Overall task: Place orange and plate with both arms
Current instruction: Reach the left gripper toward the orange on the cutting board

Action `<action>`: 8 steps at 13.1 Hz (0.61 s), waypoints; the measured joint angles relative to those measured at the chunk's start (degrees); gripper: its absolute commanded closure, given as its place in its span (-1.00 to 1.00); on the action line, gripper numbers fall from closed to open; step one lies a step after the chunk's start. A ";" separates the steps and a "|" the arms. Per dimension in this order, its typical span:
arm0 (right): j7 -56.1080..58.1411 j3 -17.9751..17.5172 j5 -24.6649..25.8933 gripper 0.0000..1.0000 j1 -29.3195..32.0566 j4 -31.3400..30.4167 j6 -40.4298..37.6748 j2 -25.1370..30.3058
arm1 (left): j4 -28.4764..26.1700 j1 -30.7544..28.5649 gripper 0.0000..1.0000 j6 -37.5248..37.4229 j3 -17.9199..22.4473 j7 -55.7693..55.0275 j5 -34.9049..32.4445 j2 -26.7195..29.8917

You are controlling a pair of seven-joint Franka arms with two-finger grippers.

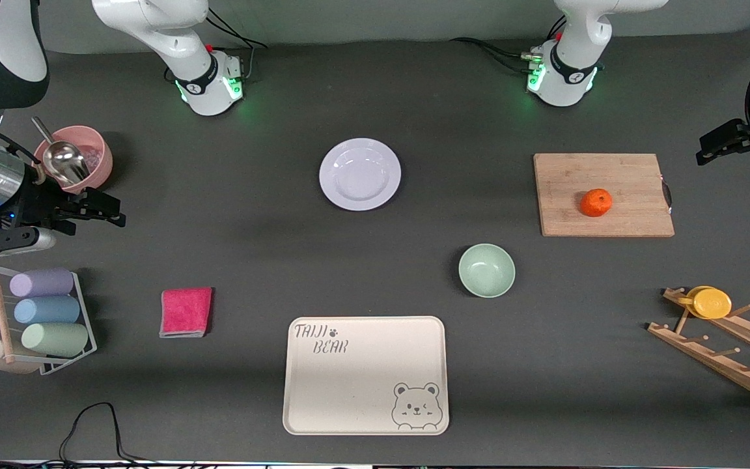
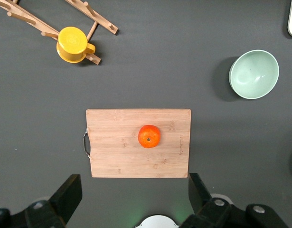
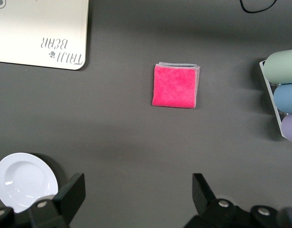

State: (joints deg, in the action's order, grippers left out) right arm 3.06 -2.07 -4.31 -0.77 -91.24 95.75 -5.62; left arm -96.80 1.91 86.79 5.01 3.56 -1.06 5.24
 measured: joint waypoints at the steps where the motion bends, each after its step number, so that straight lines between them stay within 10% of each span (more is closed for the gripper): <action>1: 0.00 0.00 0.00 -1.00 0.00 0.00 0.00 0.00 | 0.00 0.00 -1.00 0.00 0.00 0.00 0.00 0.00; 8: 0.00 0.00 0.00 -1.00 -0.02 0.00 0.00 0.00 | -0.46 0.02 -1.00 -0.68 -0.11 -0.09 0.02 -0.06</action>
State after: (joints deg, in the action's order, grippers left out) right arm 3.06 -2.07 -4.32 -0.79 -91.24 95.75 -5.62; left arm -97.26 1.93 86.11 4.90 3.48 -1.05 5.18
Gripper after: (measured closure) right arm 0.000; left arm 0.000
